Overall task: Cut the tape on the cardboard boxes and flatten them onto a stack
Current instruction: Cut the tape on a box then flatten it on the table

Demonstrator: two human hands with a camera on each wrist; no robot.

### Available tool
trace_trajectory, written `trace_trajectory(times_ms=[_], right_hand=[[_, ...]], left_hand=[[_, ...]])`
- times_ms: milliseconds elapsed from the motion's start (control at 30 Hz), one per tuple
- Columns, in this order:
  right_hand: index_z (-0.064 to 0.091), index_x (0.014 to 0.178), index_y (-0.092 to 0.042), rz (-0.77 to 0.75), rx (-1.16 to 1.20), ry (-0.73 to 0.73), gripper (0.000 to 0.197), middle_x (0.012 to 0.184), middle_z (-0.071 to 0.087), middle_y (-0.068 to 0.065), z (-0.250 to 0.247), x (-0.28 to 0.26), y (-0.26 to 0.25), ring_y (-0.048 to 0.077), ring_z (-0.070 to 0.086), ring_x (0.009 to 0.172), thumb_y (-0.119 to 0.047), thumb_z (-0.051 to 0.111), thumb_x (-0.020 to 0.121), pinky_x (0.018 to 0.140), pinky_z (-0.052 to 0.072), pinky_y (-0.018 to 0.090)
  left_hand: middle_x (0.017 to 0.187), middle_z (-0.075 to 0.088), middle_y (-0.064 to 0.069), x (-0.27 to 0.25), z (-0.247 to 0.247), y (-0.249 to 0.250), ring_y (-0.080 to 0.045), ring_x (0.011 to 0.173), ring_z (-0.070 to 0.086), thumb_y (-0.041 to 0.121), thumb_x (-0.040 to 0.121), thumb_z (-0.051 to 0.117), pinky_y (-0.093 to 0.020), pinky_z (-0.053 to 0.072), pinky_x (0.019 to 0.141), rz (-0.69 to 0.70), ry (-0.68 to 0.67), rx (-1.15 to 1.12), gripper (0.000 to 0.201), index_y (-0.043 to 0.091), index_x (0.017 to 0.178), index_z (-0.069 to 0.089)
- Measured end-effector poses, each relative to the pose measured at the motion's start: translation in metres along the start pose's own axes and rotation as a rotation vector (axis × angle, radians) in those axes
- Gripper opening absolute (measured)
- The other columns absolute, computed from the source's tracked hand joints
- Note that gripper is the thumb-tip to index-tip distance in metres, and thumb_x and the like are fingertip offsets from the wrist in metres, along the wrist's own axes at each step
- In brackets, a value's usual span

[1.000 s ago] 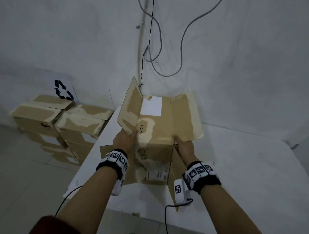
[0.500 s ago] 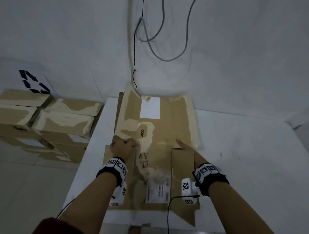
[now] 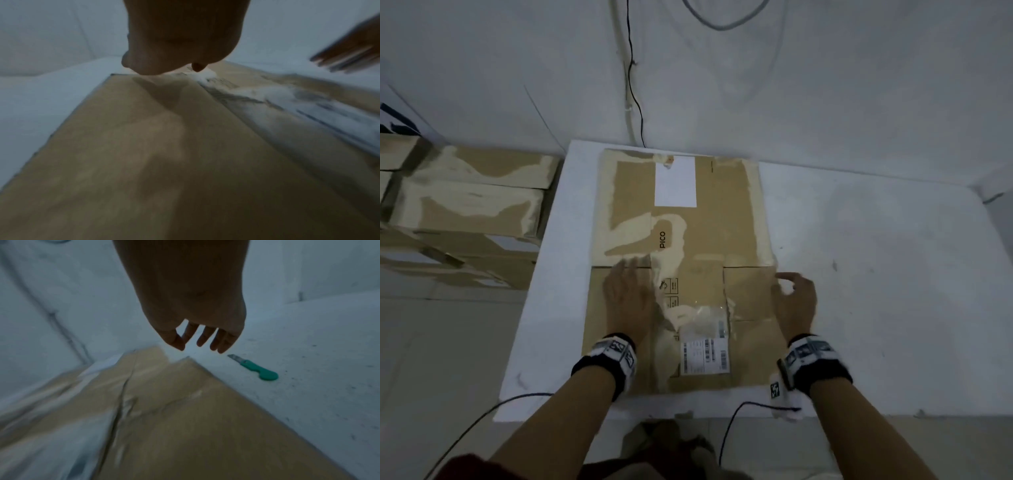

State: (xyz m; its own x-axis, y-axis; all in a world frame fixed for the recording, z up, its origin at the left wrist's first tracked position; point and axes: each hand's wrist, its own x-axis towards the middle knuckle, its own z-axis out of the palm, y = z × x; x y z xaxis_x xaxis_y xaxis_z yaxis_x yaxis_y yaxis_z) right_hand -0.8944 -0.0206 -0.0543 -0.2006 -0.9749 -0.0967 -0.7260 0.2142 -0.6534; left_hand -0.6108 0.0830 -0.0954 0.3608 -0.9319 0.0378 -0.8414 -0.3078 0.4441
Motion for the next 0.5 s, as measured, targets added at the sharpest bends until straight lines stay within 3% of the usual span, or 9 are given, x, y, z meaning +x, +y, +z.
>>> trace_trajectory(times_ms=[67,167,233,300,400,500], right_hand=[[0.072,0.104,-0.015,-0.193,-0.119,-0.116,0.027,0.114,0.065,0.010,0.028,-0.024,0.002,0.028,0.060,0.108,-0.013,0.059,0.080,0.094,0.039,0.021],[0.054,0.136,-0.016,-0.432,-0.203,-0.249,0.047,0.147,0.045,0.006,0.062,-0.066,0.007,0.020,0.039,0.137,-0.030,0.047,0.092,0.115,0.030,0.036],[0.030,0.153,-0.015,-0.465,-0.260,-0.243,0.059,0.162,0.023,0.004,0.073,-0.086,0.012,0.016,0.016,0.150,-0.038,0.032,0.099,0.122,0.012,0.039],[0.013,0.158,-0.019,-0.481,-0.377,-0.227,0.059,0.165,0.007,0.002,0.079,-0.093,0.017,0.016,0.002,0.152,-0.039,0.022,0.102,0.123,0.001,0.041],[0.005,0.158,-0.025,-0.486,-0.483,-0.232,0.059,0.166,-0.001,0.002,0.083,-0.092,0.020,0.018,-0.003,0.152,-0.036,0.021,0.103,0.123,0.002,0.046],[0.007,0.158,-0.024,-0.477,-0.477,-0.241,0.059,0.166,0.001,0.002,0.084,-0.093,0.018,0.019,-0.002,0.152,-0.036,0.022,0.102,0.122,0.006,0.049]], left_hand=[[0.152,0.032,-0.017,-0.017,0.016,0.002,-0.035,0.140,0.028,0.040,0.098,0.032,-0.058,0.022,0.113,0.070,-0.095,-0.029,0.058,0.013,0.148,0.033],[0.159,0.020,-0.013,-0.035,0.028,0.005,-0.029,0.147,0.013,0.048,0.099,0.019,-0.055,0.007,0.117,0.115,-0.161,0.042,0.061,0.017,0.152,0.025],[0.161,0.013,-0.009,-0.043,0.033,0.001,-0.027,0.149,0.008,0.047,0.099,0.017,-0.055,0.004,0.117,0.142,-0.178,0.100,0.062,0.018,0.154,0.019],[0.162,0.009,-0.006,-0.042,0.035,-0.002,-0.026,0.149,0.006,0.046,0.099,0.021,-0.055,0.002,0.117,0.148,-0.169,0.122,0.062,0.019,0.154,0.015],[0.162,0.008,-0.005,-0.039,0.036,-0.001,-0.025,0.149,0.005,0.046,0.098,0.022,-0.052,-0.003,0.118,0.146,-0.155,0.139,0.063,0.020,0.155,0.014],[0.162,0.011,-0.007,-0.040,0.034,0.000,-0.026,0.149,0.007,0.045,0.098,0.023,-0.052,-0.003,0.118,0.147,-0.161,0.122,0.063,0.018,0.154,0.017]])
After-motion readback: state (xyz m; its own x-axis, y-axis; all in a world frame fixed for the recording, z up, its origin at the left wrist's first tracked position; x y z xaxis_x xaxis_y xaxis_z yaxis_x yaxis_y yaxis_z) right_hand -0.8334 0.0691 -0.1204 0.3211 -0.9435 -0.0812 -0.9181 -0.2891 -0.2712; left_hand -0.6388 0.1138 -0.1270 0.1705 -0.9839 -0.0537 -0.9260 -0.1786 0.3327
